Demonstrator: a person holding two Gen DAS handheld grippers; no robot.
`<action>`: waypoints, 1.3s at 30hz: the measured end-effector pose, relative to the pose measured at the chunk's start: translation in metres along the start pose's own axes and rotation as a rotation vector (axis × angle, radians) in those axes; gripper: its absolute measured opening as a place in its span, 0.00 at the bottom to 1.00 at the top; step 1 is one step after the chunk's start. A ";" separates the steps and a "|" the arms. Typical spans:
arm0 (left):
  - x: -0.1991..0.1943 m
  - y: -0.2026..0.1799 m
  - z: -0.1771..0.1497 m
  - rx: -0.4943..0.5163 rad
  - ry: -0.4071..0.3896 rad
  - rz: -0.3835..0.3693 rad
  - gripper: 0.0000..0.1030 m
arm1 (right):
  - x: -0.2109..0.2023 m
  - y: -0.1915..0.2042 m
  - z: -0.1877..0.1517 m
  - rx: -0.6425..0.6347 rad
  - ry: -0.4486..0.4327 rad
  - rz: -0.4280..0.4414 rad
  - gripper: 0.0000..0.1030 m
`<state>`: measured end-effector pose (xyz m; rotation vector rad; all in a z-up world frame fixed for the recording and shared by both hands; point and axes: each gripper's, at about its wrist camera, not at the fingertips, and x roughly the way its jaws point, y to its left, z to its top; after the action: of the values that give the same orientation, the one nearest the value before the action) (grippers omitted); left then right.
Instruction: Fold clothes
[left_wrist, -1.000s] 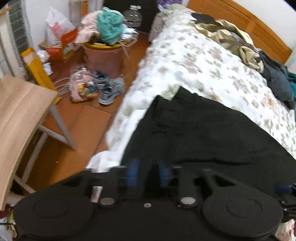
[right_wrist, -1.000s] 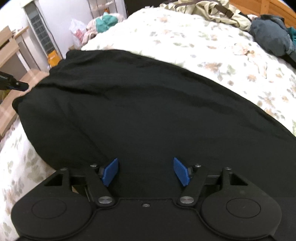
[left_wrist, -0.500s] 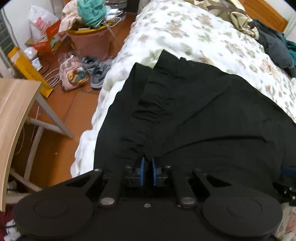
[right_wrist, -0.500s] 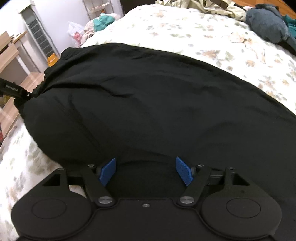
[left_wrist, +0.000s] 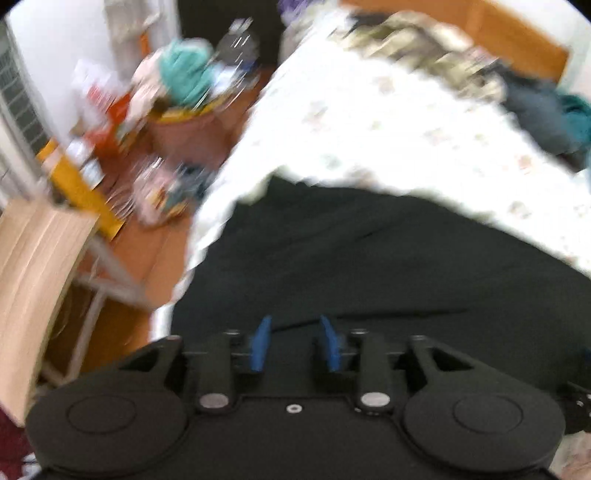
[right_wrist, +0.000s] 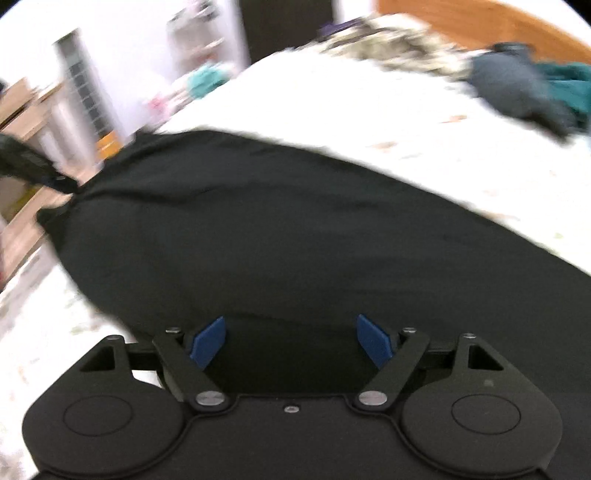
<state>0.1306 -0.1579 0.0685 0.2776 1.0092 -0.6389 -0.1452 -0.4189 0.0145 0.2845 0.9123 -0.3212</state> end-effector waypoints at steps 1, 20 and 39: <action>0.005 -0.013 -0.004 0.006 0.014 -0.032 0.45 | -0.003 -0.010 -0.005 0.015 0.009 -0.029 0.81; 0.046 -0.036 -0.008 -0.081 0.065 0.254 0.44 | -0.097 -0.225 -0.115 0.279 0.047 -0.342 0.91; 0.012 -0.345 -0.048 0.145 0.118 -0.329 0.99 | -0.177 -0.345 -0.234 1.147 -0.286 -0.182 0.92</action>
<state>-0.1106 -0.4097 0.0578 0.2809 1.1350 -1.0058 -0.5493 -0.6214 -0.0147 1.1764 0.3840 -1.0188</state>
